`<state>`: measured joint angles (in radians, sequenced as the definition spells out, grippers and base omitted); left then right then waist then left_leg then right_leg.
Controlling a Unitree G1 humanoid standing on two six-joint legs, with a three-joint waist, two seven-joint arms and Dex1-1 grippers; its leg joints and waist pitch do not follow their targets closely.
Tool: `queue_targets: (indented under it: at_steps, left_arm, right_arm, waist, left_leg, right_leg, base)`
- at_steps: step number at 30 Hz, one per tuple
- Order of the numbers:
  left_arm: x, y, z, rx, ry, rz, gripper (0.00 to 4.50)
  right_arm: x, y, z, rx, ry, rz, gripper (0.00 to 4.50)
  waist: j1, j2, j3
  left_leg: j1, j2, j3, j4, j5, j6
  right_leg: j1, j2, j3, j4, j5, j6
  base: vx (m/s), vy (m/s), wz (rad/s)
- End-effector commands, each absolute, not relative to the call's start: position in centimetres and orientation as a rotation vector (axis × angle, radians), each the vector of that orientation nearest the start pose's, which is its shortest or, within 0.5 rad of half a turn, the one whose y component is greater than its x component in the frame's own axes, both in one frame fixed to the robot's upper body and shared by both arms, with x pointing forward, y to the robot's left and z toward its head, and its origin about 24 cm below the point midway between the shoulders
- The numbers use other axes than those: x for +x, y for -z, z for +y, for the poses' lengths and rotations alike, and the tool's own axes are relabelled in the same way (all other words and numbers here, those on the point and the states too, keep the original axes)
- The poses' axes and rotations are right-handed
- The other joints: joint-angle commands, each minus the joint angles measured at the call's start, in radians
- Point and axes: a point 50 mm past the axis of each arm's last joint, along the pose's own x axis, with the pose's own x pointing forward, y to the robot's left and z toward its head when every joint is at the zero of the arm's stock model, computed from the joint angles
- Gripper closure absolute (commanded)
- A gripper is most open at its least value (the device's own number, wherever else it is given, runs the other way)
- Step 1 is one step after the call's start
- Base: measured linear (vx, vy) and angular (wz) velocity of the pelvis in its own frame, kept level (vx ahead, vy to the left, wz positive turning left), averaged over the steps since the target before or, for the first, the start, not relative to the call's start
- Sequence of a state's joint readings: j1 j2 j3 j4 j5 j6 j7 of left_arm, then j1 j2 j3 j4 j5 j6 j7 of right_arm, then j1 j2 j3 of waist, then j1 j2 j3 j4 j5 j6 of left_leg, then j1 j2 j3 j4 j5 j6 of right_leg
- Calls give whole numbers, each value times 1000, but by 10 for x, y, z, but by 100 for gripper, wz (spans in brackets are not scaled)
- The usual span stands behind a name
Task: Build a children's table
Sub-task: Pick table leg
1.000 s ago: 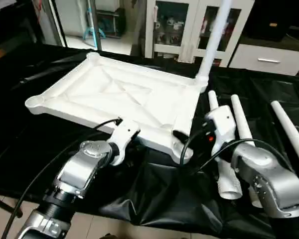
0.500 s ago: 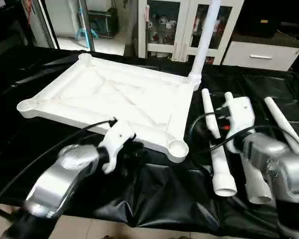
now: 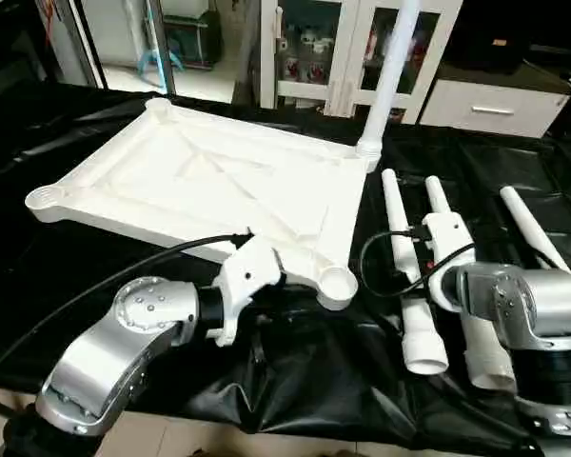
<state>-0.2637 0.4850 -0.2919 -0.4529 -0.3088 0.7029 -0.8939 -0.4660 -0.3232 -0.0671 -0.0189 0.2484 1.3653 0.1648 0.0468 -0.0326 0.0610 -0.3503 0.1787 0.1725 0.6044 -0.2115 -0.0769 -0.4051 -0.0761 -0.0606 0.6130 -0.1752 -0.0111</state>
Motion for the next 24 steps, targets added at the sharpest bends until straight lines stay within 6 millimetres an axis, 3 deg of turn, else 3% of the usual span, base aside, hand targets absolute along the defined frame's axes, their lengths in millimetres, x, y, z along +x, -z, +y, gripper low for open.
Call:
queue_targets:
  at_steps: [1, 2, 3, 4, 8, 9, 13, 23, 24]
  left_arm:
    - [228, -122, 94, 236, 1340, 276, 287]
    - [228, -122, 94, 228, 1345, 282, 278]
    - [226, -123, 95, 233, 1361, 295, 270]
    - [226, -123, 95, 233, 1361, 295, 261]
    - [224, -123, 98, 243, 1369, 307, 227]
    - [222, -123, 98, 244, 1373, 312, 218]
    - [222, -126, 97, 248, 1383, 316, 184]
    - [224, -128, 101, 259, 1372, 322, 104]
    - [225, -128, 101, 262, 1373, 325, 96]
  right_arm:
    - [291, -70, -191, 11, -156, 918, 0]
    - [290, -69, -191, 14, -153, 932, 28]
    - [289, -65, -191, 26, -138, 954, 35]
    - [289, -65, -191, 26, -138, 954, 35]
    - [288, -60, -192, 39, -122, 976, 78]
    - [288, -58, -193, 43, -113, 981, 82]
    - [289, -57, -194, 62, -102, 988, 121]
    - [289, -50, -197, 107, -71, 1003, 201]
    - [289, -50, -198, 119, -61, 1004, 208]
  waist:
    - [4, -9, -63]
    - [6, -7, -63]
    - [6, -14, -63]
    - [9, -11, -63]
    - [8, -13, -62]
    - [9, -7, -62]
    - [10, -13, -64]
    - [12, -6, -65]
    - [14, 0, -65]
  left_leg:
    - [1, 36, -6, -74, -65, -35]
    - [1, 36, -5, -74, -68, -36]
    - [1, 36, -5, -74, -69, -38]
    - [1, 35, -6, -74, -71, -41]
    - [2, 36, -7, -77, -101, -55]
    - [4, 37, -8, -77, -106, -61]
    - [3, 35, -7, -76, -107, -63]
    - [3, 34, -8, -77, -113, -71]
    - [3, 34, -9, -78, -122, -75]
  right_leg:
    - [51, -54, 51, -58, -195, -150]
    - [50, -55, 51, -59, -202, -148]
    - [50, -54, 51, -60, -208, -143]
    - [50, -55, 51, -59, -220, -139]
    - [48, -55, 50, -64, -258, -120]
    - [47, -55, 51, -63, -257, -118]
    - [48, -53, 51, -62, -244, -118]
    - [49, -52, 49, -62, -239, -119]
    - [49, -52, 49, -62, -245, -119]
  base:
    - [0, 0, 0]
    - [0, 0, 0]
    - [0, 0, 0]
    - [0, 0, 0]
    - [0, 0, 0]
    - [0, 0, 0]
    - [0, 0, 0]
    - [0, 0, 0]
    - [0, 0, 0]
